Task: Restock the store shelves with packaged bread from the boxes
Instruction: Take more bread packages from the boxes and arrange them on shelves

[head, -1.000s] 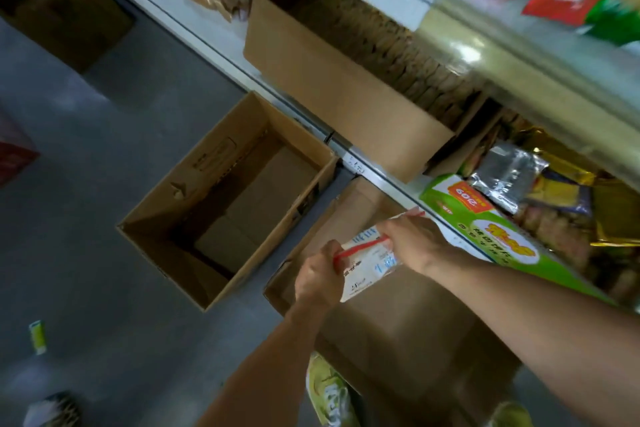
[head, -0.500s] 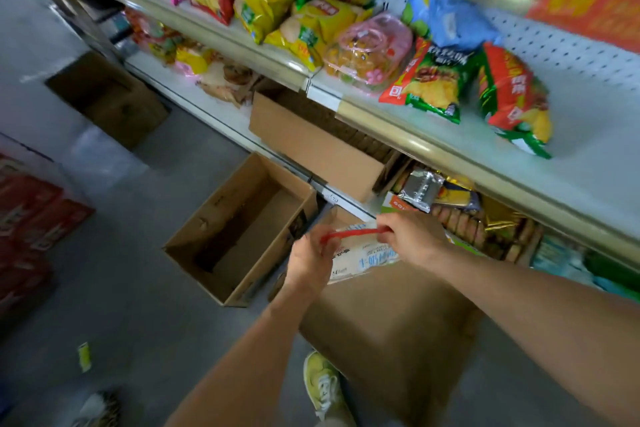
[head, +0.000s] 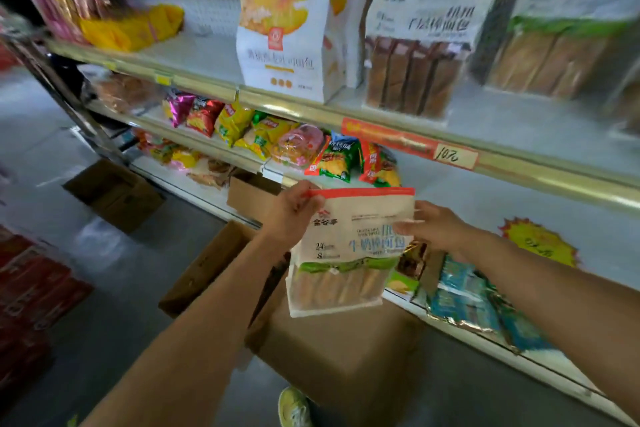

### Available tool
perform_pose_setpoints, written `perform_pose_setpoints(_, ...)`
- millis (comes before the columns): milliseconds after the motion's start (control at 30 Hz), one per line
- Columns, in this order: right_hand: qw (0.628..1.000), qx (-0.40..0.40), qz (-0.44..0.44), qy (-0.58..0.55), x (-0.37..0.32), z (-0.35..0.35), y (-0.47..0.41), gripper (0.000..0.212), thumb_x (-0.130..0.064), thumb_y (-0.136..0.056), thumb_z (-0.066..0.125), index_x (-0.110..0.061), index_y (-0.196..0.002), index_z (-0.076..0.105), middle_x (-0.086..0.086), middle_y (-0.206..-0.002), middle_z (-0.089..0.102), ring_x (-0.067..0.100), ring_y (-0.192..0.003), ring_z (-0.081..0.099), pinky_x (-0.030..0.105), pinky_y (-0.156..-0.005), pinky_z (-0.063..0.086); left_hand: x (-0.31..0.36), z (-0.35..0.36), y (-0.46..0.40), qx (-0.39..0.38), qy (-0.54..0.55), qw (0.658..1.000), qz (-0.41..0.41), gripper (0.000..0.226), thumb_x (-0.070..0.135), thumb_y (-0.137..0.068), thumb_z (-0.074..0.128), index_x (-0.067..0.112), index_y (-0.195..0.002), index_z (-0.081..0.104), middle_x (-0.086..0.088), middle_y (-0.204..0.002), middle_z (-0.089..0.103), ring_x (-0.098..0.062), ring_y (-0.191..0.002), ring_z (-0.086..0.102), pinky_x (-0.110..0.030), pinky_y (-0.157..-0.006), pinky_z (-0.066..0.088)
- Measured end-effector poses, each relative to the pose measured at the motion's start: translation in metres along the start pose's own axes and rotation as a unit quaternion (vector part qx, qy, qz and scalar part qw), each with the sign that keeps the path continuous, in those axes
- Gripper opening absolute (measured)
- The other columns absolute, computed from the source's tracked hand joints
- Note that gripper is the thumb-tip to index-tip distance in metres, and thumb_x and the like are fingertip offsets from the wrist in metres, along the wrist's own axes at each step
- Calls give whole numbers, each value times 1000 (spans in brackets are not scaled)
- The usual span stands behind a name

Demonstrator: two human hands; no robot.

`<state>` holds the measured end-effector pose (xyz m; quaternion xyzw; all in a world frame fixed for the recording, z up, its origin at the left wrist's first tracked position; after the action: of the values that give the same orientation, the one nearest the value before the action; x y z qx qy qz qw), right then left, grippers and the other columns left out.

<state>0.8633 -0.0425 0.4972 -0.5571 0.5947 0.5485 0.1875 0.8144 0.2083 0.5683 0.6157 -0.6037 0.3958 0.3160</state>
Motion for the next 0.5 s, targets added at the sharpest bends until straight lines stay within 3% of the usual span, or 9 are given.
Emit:
perform_pose_setpoints(100,995,7,-16,-99,-22,-21,37,42,-27,-80,78,-27,-117,60,-6,-114,67,17,-104,61,36,-90,46,63,-1,-1,1,19,1000,24,13,7,-98,58,11,-86,59,11,-65,64,4,-58,59,-17,-55,46)
perform_pose_setpoints(167,985,54,-35,-162,-41,-48,61,20,-20,-87,72,-23,-105,65,-2,-103,70,18,-94,63,32,-77,48,96,-3,-3,12,55,998,26,4,6,-97,59,3,-96,62,5,-72,65,0,-61,60,-18,-58,49)
perform_pose_setpoints(233,978,95,-60,-176,-63,-75,86,10,-17,-90,68,-18,-100,67,2,-97,72,20,-89,65,30,-71,49,122,-5,-7,26,81,996,24,11,13,-92,65,4,-98,65,1,-75,67,-4,-65,61,-23,-60,51)
perform_pose_setpoints(300,973,138,-92,-159,-83,-101,110,7,-18,-91,67,-18,-98,68,2,-94,71,15,-82,65,25,-70,47,144,-4,-10,40,86,995,18,4,20,-87,67,16,-87,67,7,-70,68,-6,-64,61,-24,-61,51)
perform_pose_setpoints(400,957,193,-132,-170,-105,-132,138,2,-19,-92,66,-18,-91,68,0,-81,68,5,-63,61,15,-50,44,175,3,-16,47,135,990,5,20,5,-94,61,17,-78,62,12,-54,65,1,-50,59,-16,-49,47)
perform_pose_setpoints(500,931,228,-147,-244,-121,-154,156,8,-16,-90,68,-15,-83,68,8,-79,72,16,-59,67,29,-61,58,200,9,-21,38,173,984,9,18,6,-95,61,15,-81,64,5,-61,68,-9,-57,64,-22,-48,47)
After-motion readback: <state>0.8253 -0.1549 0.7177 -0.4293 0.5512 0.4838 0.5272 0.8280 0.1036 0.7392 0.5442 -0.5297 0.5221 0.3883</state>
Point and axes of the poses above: each hand's wrist, its own y-axis away from the middle knuckle, its own z-axis out of the palm, x = y × z, the point moved 9 cm from there along -y, towards the middle knuckle
